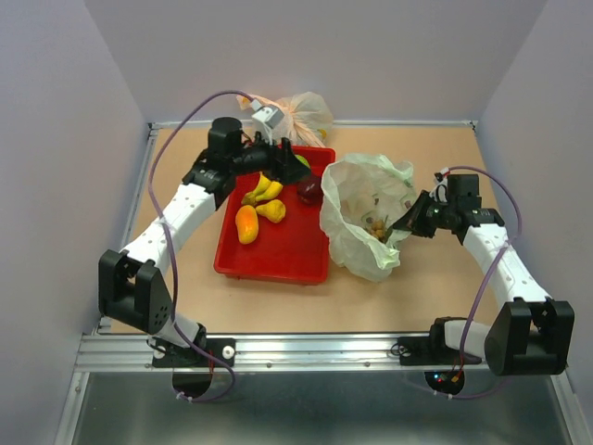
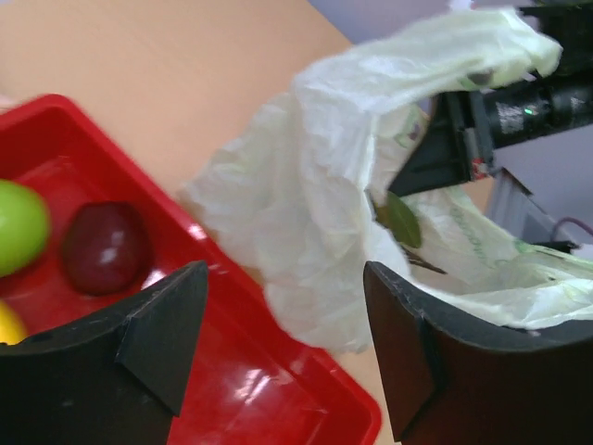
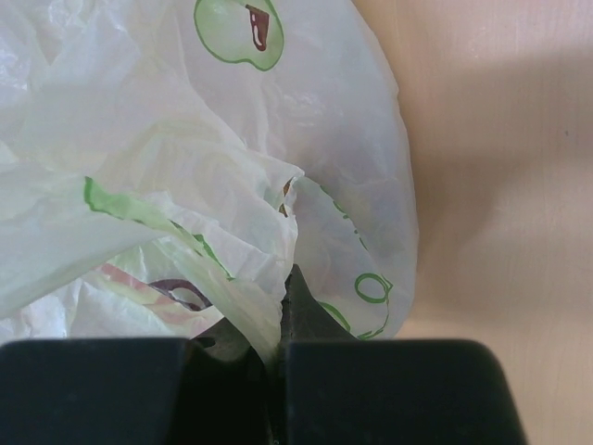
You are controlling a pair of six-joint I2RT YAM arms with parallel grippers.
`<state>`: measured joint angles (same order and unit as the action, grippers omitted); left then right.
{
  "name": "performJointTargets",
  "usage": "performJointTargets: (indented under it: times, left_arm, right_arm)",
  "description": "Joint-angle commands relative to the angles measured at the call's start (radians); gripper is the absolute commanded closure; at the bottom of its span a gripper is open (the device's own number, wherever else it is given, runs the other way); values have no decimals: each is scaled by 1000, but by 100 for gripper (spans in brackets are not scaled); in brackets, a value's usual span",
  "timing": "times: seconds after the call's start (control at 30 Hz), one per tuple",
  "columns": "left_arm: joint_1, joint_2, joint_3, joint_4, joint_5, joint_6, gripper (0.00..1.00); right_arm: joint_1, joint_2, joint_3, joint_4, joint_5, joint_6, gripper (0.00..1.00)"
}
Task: Place the fake fruits into the plastic bag and tie a complex knot
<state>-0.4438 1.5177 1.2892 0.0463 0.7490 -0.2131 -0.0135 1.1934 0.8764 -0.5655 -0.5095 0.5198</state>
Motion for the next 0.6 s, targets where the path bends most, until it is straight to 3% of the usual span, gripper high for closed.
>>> performJointTargets:
  times: [0.0,0.07,0.17,0.23,0.43,0.57]
  left_arm:
    - [117,-73,25,-92,-62,166,21]
    - [145,-71,38,-222,-132,379,20]
    - [166,-71,-5,-347,-244,570,20]
    - [166,-67,-14,-387,-376,560,20]
    - [165,-171,-183,-442,-418,425,20]
    - [155,-162,-267,-442,-514,236,21]
  right_arm:
    - [-5,-9,50,50,-6,-12,100]
    - [-5,-6,53,49,8,-21,100]
    - [-5,-5,55,49,20,-29,100]
    - [-5,-3,58,49,29,-30,100]
    - [-5,2,62,47,78,-37,100]
    - [-5,0,61,42,120,-41,100]
